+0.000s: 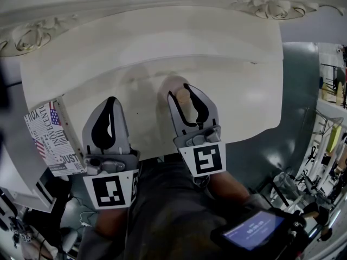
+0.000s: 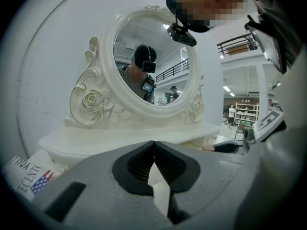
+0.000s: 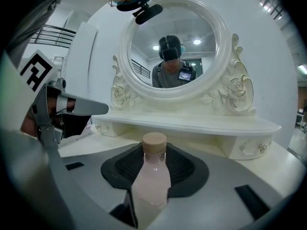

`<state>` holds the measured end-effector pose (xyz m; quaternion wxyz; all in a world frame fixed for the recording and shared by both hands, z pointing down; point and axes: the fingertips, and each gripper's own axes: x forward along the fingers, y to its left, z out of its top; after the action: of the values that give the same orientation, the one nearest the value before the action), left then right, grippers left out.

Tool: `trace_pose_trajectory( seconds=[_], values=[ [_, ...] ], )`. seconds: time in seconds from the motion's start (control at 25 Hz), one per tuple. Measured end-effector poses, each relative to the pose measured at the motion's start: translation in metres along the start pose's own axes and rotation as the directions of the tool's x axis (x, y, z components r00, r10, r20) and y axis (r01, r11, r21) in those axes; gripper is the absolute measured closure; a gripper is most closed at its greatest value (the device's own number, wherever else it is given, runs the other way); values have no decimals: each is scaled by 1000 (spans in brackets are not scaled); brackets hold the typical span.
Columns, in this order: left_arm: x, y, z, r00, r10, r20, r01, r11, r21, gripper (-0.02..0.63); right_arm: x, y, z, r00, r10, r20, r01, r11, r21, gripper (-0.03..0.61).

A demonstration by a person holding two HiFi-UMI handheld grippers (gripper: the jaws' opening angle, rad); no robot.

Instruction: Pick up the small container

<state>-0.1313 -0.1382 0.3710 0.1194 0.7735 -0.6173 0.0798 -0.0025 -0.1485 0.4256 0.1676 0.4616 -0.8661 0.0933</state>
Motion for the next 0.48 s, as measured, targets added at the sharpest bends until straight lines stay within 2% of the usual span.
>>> trace_pose_trajectory(
  seconds=[0.48],
  values=[
    [-2, 0, 4, 1000, 7, 9, -7, 1000, 5, 600, 2, 0, 0, 1000, 12, -5, -12, 1000, 6, 434]
  ],
)
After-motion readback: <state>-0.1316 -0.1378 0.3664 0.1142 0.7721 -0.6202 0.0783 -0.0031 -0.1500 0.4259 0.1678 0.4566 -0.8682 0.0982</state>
